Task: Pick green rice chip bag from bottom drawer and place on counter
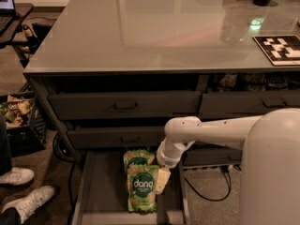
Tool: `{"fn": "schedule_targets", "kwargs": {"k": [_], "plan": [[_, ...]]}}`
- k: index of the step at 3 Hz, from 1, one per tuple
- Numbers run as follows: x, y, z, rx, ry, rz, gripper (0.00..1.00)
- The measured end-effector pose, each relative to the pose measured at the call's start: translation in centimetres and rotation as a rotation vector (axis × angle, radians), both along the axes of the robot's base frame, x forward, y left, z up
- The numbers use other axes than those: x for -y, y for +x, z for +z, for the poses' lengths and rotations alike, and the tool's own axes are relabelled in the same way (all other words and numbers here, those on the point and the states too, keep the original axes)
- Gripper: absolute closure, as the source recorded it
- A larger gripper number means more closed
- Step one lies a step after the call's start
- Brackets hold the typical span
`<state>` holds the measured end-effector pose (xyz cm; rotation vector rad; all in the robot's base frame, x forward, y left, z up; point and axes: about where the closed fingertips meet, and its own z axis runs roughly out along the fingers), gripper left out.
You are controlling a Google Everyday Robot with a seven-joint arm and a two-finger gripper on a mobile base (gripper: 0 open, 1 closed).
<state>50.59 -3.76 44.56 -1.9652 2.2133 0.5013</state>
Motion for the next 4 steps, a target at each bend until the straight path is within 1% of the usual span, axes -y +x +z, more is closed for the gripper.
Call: {"fn": "schedule_targets", "kwargs": {"k": [1, 2, 3, 4], "plan": [[-0.3, 0.0, -0.6, -0.003, 0.004, -0.004, 0.0], [-1.5, 1.3, -3.2, 0.019, 0.035, -0.017, 0.0], [-2.2, 3.6, -6.7, 0.043, 0.059, -0.05, 0.0], [-2.5, 4.8, -9.9, 0.031, 0.067, -0.076, 0.0]]}}
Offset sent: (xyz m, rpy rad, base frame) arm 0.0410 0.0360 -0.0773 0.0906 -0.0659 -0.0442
